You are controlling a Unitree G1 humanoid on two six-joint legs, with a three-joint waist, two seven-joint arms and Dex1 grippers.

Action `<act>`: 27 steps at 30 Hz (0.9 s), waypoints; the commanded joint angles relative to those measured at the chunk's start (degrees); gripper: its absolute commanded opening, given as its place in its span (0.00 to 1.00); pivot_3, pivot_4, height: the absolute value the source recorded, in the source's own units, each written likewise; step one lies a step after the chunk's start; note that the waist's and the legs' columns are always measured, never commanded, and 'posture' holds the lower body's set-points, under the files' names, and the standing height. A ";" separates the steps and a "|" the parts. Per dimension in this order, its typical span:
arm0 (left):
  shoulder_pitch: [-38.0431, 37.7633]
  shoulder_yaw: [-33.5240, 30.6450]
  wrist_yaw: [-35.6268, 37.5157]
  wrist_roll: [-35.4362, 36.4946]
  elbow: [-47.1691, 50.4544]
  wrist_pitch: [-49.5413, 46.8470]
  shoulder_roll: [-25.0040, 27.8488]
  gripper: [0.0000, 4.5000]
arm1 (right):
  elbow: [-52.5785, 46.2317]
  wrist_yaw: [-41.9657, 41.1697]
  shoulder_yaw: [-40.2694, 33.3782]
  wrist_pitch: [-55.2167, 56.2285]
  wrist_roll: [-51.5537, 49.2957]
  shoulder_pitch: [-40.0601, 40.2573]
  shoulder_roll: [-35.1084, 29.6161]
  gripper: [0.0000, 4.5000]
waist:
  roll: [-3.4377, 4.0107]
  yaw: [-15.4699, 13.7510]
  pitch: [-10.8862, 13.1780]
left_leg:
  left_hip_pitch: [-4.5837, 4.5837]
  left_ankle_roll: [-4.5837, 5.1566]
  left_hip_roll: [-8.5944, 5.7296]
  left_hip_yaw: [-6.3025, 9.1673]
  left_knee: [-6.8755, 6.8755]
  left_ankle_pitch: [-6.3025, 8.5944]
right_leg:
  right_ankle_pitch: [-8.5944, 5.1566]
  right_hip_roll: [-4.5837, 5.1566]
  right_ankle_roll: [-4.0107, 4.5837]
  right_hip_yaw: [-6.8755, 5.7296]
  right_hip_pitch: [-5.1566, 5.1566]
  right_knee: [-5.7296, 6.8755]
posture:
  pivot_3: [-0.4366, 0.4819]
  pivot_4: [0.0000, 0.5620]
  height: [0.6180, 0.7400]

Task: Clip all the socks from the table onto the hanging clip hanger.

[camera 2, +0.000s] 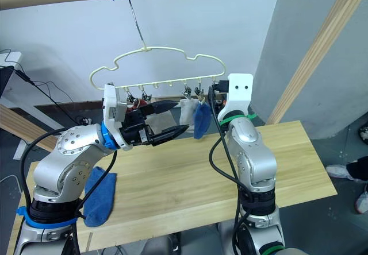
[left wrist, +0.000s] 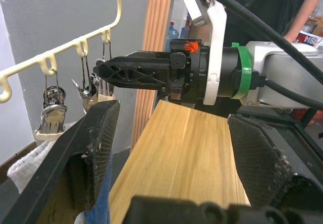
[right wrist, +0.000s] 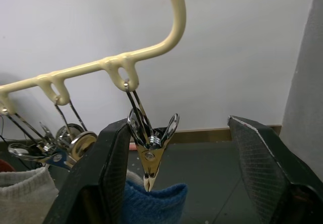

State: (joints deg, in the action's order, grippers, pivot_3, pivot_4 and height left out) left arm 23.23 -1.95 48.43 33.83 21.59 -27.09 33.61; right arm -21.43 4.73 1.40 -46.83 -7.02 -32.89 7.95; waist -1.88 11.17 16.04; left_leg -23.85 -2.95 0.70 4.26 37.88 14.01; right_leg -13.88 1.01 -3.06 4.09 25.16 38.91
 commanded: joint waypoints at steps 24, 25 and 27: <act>0.43 -0.05 0.60 -0.30 0.81 0.95 0.18 0.84 | -1.21 0.60 3.12 2.25 -1.89 -0.93 2.36 0.50 | 0.00 0.00 0.00 | 0.00 0.00 0.00 0.00 0.00 0.00 | 0.00 0.00 0.00 0.00 0.00 0.00 | 0.22 0.43 1.00; 0.42 -0.05 0.60 -0.33 0.81 0.98 0.17 0.84 | -0.98 0.72 3.16 2.68 -1.79 -1.01 2.48 0.50 | 0.00 0.00 0.00 | 0.00 0.00 0.00 0.00 0.00 0.00 | 0.00 0.00 0.00 0.00 0.00 0.00 | 0.22 0.43 1.00; 0.45 -0.03 0.57 -0.37 0.81 0.96 0.11 0.84 | -0.59 0.90 3.23 3.34 -1.63 -1.12 2.56 0.50 | 0.00 0.00 0.00 | 0.00 0.00 0.00 0.00 0.00 0.00 | 0.00 0.00 0.00 0.00 0.00 0.00 | 0.23 0.42 1.00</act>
State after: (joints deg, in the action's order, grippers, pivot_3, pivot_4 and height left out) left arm 23.22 -1.95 48.64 33.63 21.59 -27.09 33.62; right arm -20.91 5.12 3.93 -45.43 -8.23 -32.90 7.94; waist -1.88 11.17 16.04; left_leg -23.85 -2.95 0.70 4.26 37.88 14.01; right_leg -13.89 1.01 -3.07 4.09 25.16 38.90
